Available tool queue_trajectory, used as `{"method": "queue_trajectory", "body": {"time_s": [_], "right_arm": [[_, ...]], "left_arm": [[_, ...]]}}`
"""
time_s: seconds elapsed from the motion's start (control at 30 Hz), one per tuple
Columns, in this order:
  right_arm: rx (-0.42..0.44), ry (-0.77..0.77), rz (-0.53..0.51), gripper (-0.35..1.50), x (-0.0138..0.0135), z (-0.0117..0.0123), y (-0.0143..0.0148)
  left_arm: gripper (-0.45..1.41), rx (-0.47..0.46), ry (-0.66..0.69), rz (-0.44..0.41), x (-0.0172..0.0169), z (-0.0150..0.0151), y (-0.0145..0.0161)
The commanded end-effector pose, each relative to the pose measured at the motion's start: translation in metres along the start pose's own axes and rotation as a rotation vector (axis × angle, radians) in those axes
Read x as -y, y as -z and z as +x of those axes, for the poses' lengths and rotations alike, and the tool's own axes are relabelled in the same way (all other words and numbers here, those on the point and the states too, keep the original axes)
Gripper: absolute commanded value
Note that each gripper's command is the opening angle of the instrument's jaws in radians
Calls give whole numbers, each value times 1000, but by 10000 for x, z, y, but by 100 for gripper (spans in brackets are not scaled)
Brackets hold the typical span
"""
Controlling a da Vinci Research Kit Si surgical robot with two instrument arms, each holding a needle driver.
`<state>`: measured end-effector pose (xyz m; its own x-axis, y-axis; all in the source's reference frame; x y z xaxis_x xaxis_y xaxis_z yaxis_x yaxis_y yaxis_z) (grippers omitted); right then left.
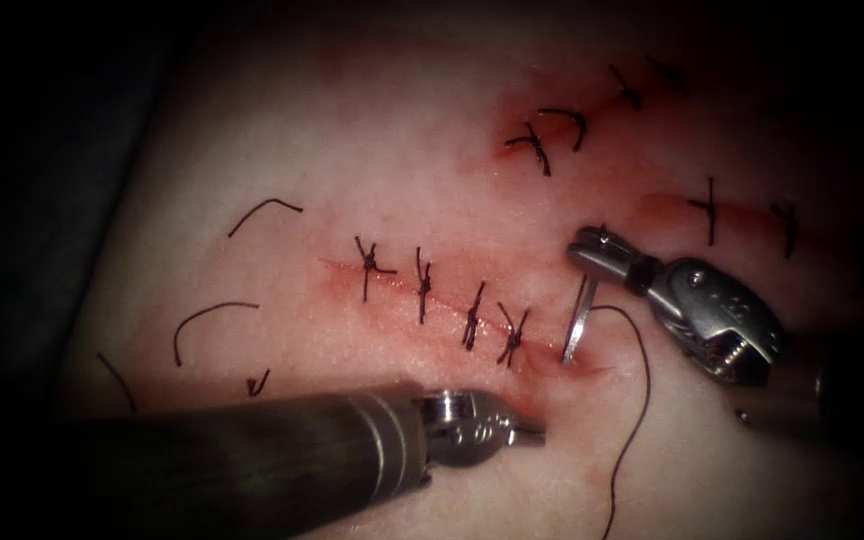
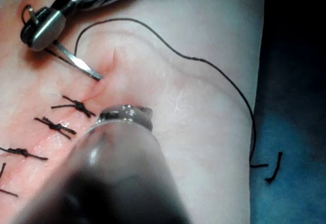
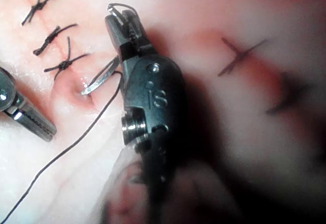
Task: Wound Closure
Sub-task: Throw the needle with the right needle driver through the bottom of the cut.
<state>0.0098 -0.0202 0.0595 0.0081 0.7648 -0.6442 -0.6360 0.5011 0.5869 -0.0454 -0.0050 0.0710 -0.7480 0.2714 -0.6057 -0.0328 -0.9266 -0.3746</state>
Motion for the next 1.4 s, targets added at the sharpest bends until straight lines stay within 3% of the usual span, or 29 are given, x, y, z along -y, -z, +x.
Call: {"method": "queue_trajectory", "body": {"time_s": [0.03,0.67,1.13,1.4], "right_arm": [[15,-28,2,-35,5,-9,-11],[177,-381,59,-35,23,-44,-10],[229,-492,205,-35,45,-45,-13],[240,-526,216,-35,54,-60,-8]], "left_arm": [[-27,0,-2,-1,-1,-1,-9],[-35,0,4,-1,2,-7,-9],[-40,0,1,-6,3,-12,-4],[-40,1,4,-5,4,-11,-4]]}}
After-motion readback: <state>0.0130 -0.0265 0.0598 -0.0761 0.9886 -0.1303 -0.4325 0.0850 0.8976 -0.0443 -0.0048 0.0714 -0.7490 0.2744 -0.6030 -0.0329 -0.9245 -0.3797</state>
